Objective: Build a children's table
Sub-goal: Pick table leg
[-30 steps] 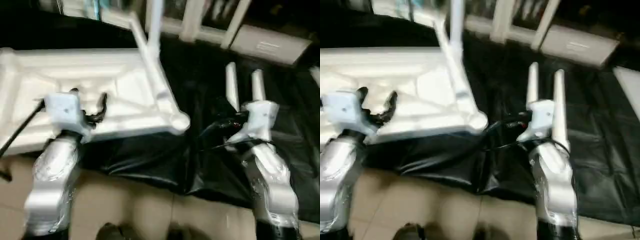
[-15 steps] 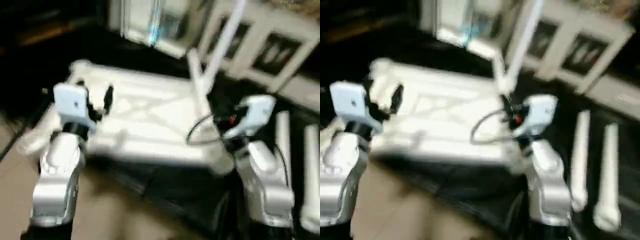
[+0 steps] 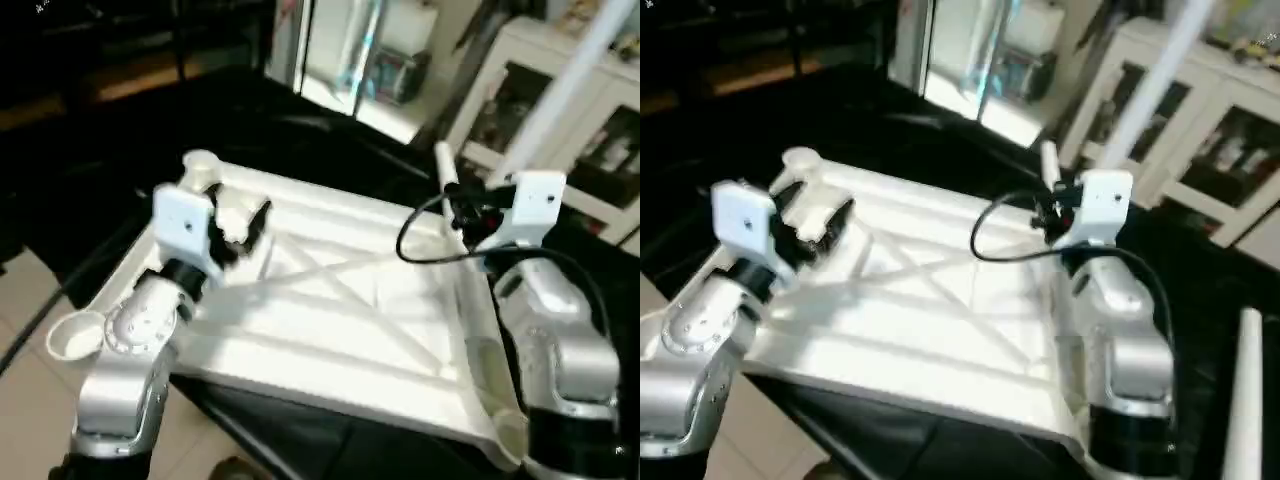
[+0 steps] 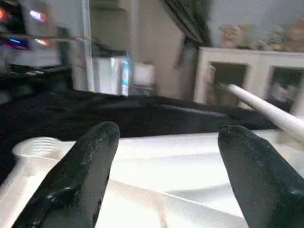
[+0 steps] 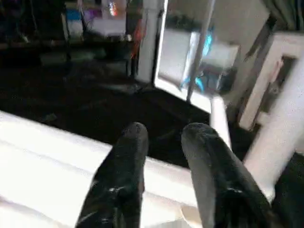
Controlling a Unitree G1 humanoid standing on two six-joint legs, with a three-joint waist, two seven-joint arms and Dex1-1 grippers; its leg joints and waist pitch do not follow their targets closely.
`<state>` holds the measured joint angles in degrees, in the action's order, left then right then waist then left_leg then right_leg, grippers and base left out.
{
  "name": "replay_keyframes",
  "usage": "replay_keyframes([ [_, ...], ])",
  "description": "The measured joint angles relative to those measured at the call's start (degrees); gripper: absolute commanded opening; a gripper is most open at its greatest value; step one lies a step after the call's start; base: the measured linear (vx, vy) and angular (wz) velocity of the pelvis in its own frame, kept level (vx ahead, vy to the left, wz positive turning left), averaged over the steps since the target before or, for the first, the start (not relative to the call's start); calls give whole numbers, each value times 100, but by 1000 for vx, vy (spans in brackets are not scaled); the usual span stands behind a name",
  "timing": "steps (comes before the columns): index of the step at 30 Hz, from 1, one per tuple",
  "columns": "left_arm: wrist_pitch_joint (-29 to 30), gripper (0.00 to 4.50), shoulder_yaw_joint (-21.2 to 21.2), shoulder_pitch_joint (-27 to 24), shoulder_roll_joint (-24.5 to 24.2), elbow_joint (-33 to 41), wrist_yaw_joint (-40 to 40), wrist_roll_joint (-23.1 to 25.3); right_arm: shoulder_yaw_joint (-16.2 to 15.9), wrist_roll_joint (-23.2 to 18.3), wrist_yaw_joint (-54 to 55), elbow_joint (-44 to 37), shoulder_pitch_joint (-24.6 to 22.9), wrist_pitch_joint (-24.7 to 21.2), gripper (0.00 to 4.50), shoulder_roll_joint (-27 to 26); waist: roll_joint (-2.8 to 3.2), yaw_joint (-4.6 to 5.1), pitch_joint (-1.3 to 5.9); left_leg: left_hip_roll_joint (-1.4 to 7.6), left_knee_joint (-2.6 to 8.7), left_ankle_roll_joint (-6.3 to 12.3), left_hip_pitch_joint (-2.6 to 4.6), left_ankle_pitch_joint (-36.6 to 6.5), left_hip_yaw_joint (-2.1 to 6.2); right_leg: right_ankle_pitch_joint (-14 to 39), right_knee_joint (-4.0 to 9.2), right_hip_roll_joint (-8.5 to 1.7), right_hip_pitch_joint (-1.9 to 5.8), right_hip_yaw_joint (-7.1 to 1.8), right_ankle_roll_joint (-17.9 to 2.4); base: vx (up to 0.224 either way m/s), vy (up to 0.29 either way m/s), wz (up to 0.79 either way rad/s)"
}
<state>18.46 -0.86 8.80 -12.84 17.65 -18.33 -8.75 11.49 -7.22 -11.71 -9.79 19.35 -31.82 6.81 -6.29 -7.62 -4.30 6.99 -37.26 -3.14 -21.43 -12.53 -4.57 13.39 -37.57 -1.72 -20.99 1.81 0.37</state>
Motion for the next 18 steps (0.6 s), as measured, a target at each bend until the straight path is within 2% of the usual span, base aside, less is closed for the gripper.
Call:
replay_keyframes([
  [1, 15, 376, -61, -25, -22, 11, -55, -15, 33, 0, 1, 69, 48, -110, 155, 71, -7, 19, -1, 15, 82, -2, 17, 42, -50, -27, 42, -6, -2, -3, -9, 0, 0, 0],
  [2, 28, 376, -120, -40, -20, 13, -101, -27, 79, 6, 8, 107, 77, -172, 175, 113, -14, 42, 0, 36, 158, -41, 36, 70, -100, -49, 82, -12, 3, -2, -23, 0, 0, 0],
  [3, 56, 376, -172, -57, -36, 18, -169, -46, 82, 9, 12, 175, 148, -260, 178, 176, -15, 80, 0, 66, 197, -60, 50, 106, -146, -56, 94, -13, 4, -1, -45, -51, -50, 2],
  [4, 124, 376, -248, -72, -101, 22, -261, -52, 88, 9, 19, 355, 336, -419, 180, 271, -12, 137, -1, 107, 225, -77, 64, 141, -209, -54, 90, -14, 2, 5, -90, -51, -50, 2],
  [6, 163, 376, -319, -99, -180, 22, -334, -52, 162, 8, 53, 505, 549, -576, 215, 338, -13, 222, -1, 162, 257, -62, 88, 159, -270, -63, 89, -14, 4, 27, -111, -56, -42, 1],
  [8, 185, 376, -369, -96, -319, 7, -470, -52, 144, 10, 55, 942, 845, -713, 222, 426, -13, 272, 0, 203, 263, -80, 111, 172, -314, -65, 77, -14, 6, 47, -115, -54, -38, -3],
  [12, 290, 376, -424, 12, -573, 3, -978, -232, 132, 26, 7, 2219, 1515, -850, 255, 717, -11, 272, 0, 253, 264, -88, 135, 177, -372, -80, 57, -15, -9, 70, -138, 0, 0, 0],
  [15, 328, 376, -531, 228, -875, -7, -1412, -304, 132, 64, -126, 3467, 2161, -730, 276, 832, -15, 274, 2, 269, 265, -116, 130, 193, -392, -103, 47, -16, -32, 74, -169, 0, 0, 0],
  [18, 365, 376, -585, 325, -997, -6, -1683, -399, 128, 77, -187, 4171, 2488, -557, 308, 848, -24, 257, 9, 293, 268, -109, 111, 234, -422, -123, 47, -15, -51, 85, -201, 0, 0, 0],
])
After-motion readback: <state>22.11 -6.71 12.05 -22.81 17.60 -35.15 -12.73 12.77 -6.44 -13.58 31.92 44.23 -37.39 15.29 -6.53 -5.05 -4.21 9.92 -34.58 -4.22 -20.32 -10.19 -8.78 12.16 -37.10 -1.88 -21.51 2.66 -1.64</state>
